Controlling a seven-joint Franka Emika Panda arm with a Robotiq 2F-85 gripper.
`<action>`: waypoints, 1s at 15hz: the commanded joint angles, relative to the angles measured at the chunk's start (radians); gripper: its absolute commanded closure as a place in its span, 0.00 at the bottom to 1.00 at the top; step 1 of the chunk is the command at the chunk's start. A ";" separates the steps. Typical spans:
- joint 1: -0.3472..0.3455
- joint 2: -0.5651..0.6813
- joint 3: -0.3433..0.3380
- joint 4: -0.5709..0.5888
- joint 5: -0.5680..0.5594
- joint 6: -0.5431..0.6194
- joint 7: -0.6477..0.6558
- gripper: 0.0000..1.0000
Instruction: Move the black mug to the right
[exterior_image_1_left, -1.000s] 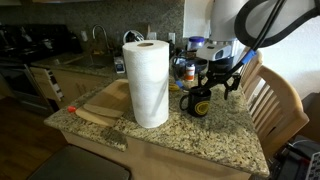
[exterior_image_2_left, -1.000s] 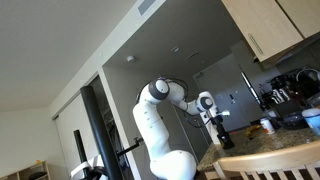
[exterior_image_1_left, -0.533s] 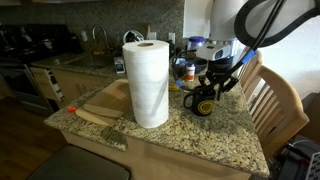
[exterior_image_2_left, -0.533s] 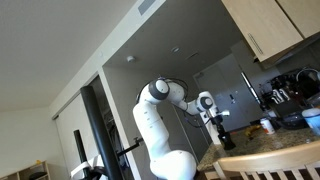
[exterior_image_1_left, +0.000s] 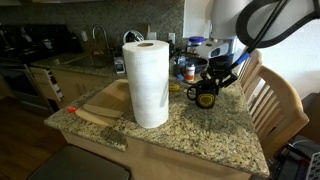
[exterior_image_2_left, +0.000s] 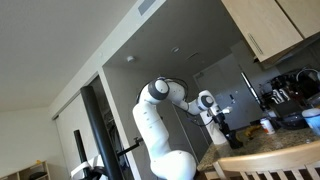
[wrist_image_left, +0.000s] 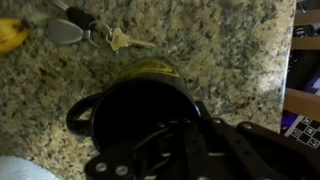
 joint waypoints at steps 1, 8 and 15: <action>-0.038 -0.046 0.009 -0.017 -0.081 0.030 0.139 0.98; -0.072 -0.096 -0.017 -0.045 -0.108 0.105 0.366 0.98; -0.138 -0.058 -0.137 -0.056 0.051 0.198 0.392 0.98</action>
